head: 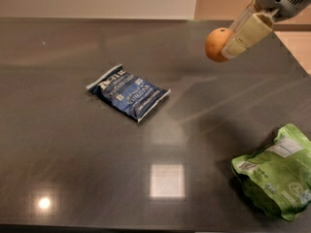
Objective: Pick orange
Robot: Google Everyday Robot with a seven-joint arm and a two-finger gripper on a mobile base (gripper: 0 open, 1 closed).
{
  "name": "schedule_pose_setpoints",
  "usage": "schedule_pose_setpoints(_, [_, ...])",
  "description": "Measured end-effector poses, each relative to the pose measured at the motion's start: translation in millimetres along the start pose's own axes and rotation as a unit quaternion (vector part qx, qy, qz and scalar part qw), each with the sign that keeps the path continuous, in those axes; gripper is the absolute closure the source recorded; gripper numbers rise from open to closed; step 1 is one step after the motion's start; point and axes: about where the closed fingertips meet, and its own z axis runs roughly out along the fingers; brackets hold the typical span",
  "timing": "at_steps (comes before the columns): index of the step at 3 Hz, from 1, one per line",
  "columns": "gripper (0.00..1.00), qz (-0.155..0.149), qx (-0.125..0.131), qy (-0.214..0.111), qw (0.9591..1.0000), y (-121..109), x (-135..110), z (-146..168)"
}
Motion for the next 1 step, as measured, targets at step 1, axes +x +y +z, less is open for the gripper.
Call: schedule_pose_setpoints(1, [1.0, 0.0, 0.0, 0.0, 1.0, 0.0, 0.0, 0.0])
